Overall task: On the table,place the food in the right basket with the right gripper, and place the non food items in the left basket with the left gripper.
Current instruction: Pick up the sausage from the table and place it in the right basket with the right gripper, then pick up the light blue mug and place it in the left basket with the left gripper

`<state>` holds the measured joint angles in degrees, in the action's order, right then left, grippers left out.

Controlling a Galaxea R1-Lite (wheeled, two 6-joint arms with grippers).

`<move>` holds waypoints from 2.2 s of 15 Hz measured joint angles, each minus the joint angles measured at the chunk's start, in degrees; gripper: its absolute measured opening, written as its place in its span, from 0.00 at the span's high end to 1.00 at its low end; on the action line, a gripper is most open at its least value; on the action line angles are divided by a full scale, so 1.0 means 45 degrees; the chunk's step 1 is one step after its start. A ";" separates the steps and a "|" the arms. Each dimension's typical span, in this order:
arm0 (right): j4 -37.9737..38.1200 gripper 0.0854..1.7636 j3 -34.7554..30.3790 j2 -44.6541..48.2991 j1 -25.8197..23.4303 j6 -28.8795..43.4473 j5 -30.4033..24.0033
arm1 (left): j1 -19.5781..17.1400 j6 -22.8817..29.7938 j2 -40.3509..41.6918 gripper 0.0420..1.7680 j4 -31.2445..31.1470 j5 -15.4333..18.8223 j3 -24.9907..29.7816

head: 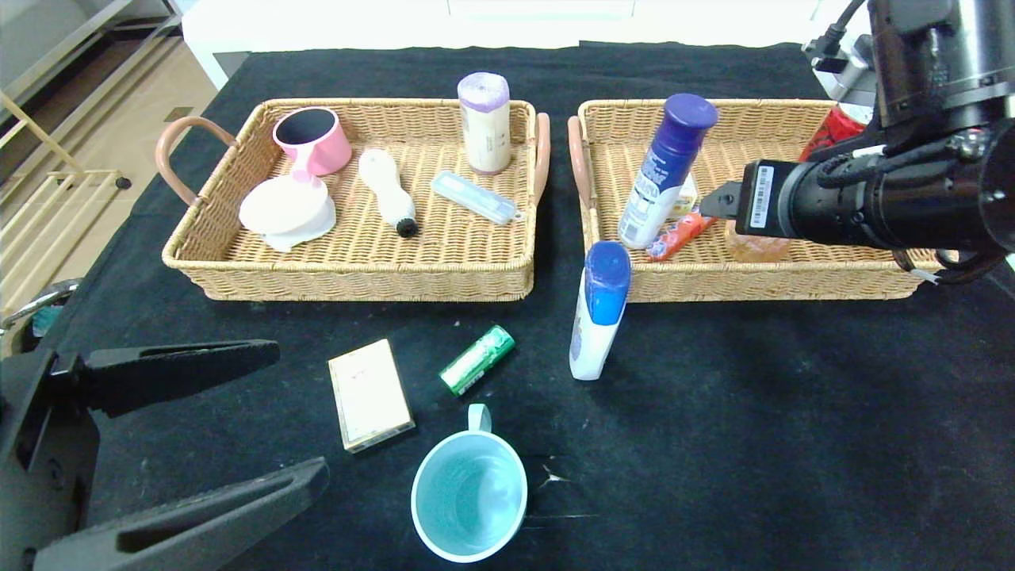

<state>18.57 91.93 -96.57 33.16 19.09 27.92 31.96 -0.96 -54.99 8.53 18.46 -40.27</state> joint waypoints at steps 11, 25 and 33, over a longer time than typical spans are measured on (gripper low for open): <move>-0.0715 0.06 -0.4743 0.3430 0.1065 -0.1634 -0.2958 | -0.0011 -0.0011 -0.0016 0.03 -0.0041 -0.0146 -0.0005; -0.4987 0.04 -1.1261 0.6309 0.0943 -0.7658 -1.1513 | -0.0209 -0.0349 -0.0750 0.03 -0.0122 -0.1089 0.0054; -0.8775 0.04 -1.3551 0.6074 -0.0945 -0.8173 -1.2854 | -0.0152 -0.0423 -0.1016 0.03 -0.0108 -0.1260 -0.0019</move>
<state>-20.92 30.95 -69.24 28.90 -17.69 -29.93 31.28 -2.86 -59.56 8.05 12.79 -40.35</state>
